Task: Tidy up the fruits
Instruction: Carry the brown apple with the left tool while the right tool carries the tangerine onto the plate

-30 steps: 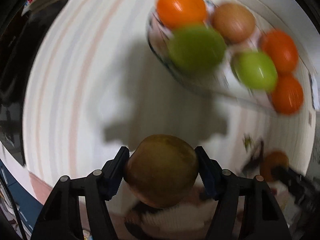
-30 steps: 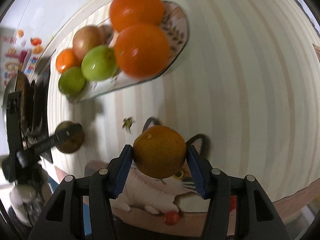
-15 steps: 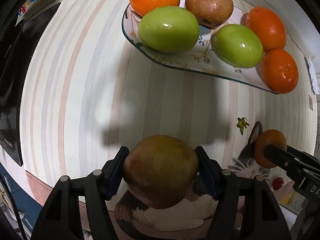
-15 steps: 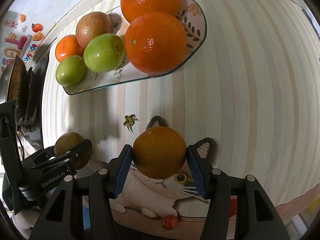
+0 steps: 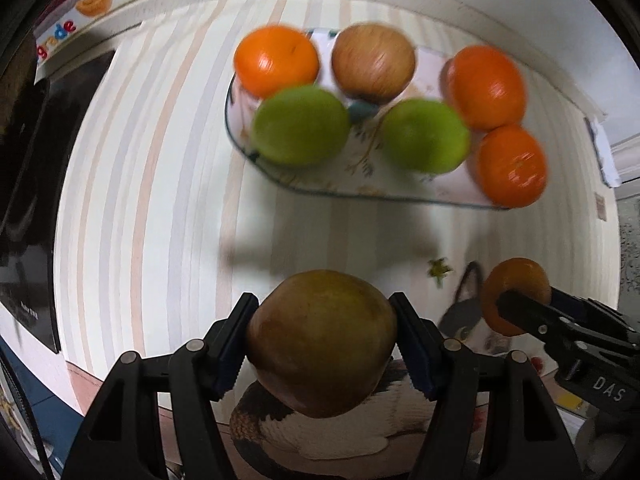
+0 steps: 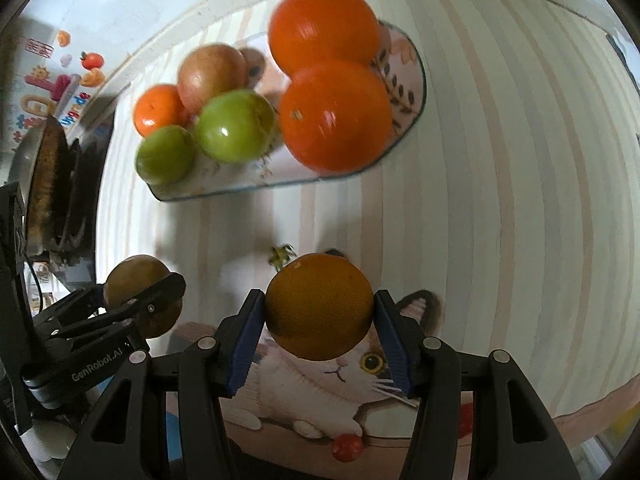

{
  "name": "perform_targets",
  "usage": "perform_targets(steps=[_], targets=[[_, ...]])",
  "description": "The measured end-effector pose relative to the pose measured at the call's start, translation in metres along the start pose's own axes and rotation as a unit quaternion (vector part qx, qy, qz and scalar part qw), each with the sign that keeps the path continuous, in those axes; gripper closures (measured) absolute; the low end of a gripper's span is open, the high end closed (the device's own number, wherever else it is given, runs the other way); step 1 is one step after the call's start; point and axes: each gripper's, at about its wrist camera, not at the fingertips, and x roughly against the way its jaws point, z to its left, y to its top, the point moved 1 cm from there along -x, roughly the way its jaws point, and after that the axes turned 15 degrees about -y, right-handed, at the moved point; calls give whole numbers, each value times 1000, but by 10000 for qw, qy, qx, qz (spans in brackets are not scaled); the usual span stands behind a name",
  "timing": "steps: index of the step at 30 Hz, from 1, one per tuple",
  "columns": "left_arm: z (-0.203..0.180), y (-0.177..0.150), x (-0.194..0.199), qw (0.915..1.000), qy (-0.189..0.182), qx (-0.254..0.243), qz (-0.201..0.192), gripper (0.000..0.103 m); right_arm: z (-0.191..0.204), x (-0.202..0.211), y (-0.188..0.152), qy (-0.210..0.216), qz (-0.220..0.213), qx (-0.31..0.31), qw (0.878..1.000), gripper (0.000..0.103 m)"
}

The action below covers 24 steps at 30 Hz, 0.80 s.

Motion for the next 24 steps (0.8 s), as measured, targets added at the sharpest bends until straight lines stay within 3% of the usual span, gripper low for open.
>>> perform_targets(steps=[4, 10, 14, 18, 24], targets=[[-20, 10, 27, 9994, -275, -81, -185, 38, -5, 24, 8, 154, -230, -91, 9996, 45], [-34, 60, 70, 9957, -779, -182, -461, 38, -15, 66, 31, 402, -666, -253, 9966, 45], [-21, 107, 58, 9946, -999, -42, -284, 38, -3, 83, 67, 415, -930, -138, 9947, 45], [-7, 145, 36, 9951, -979, 112, -24, 38, 24, 80, 97, 79, -1200, 329, 9922, 45], [16, 164, 4, 9920, -1065, 532, 430, 38, 52, 59, 122, -38, -1089, 827, 9906, 45]])
